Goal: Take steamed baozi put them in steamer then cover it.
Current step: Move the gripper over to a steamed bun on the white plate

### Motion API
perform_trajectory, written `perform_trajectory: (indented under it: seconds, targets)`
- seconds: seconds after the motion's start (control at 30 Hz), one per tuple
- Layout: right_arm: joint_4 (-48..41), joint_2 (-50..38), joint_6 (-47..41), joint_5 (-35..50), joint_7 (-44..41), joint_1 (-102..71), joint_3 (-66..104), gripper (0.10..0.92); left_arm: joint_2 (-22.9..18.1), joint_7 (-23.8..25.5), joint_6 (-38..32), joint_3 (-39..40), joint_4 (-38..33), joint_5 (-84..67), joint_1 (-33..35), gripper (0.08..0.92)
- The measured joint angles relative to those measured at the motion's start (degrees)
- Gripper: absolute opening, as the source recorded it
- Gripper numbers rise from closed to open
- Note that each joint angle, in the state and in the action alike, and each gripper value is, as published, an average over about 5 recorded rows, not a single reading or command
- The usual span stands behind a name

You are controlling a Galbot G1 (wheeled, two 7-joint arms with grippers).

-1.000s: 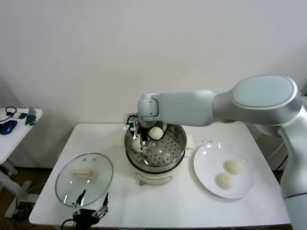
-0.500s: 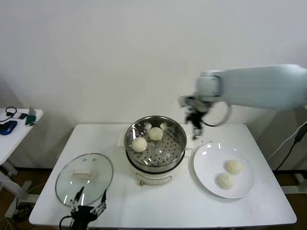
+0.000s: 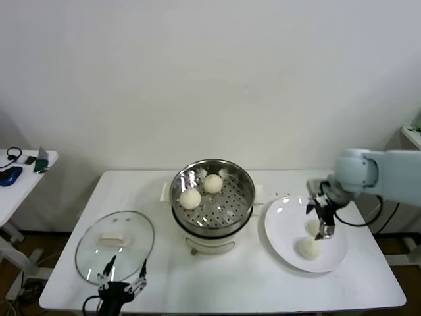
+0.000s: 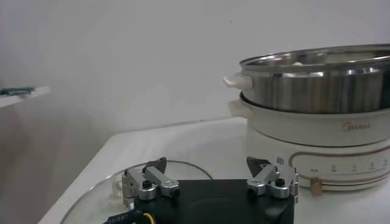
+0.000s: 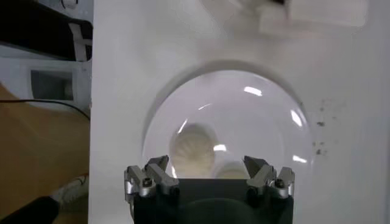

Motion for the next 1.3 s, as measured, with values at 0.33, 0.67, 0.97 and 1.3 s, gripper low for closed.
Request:
perform_trajectory:
  seconds: [0.33, 0.67, 0.97, 1.3]
  targets:
    - [-4.1, -1.4, -0.6, -5.6, 1.8, -12.4, 7.7, 0.823, -0.3, 0.0, -0.1, -0.2, 0.3, 0.1, 0.4, 0.823]
    - [-8.3, -0.5, -0.3, -8.8, 3.0, -20.2, 13.8, 0.823, -0.7, -0.1, -0.2, -0.2, 0.5, 0.4, 0.3, 0.823]
    - [-9.5, -0.2, -0.4, -9.8, 2.8, -22.7, 15.7, 0.753, -0.9, -0.1, 0.0, -0.1, 0.6, 0.3, 0.1, 0.823]
    - [-10.0, 0.1, 0.5, -10.7, 1.9, -23.0, 16.8, 0.668, -0.9, -0.1, 0.0, 0.0, 0.6, 0.5, 0.2, 0.823]
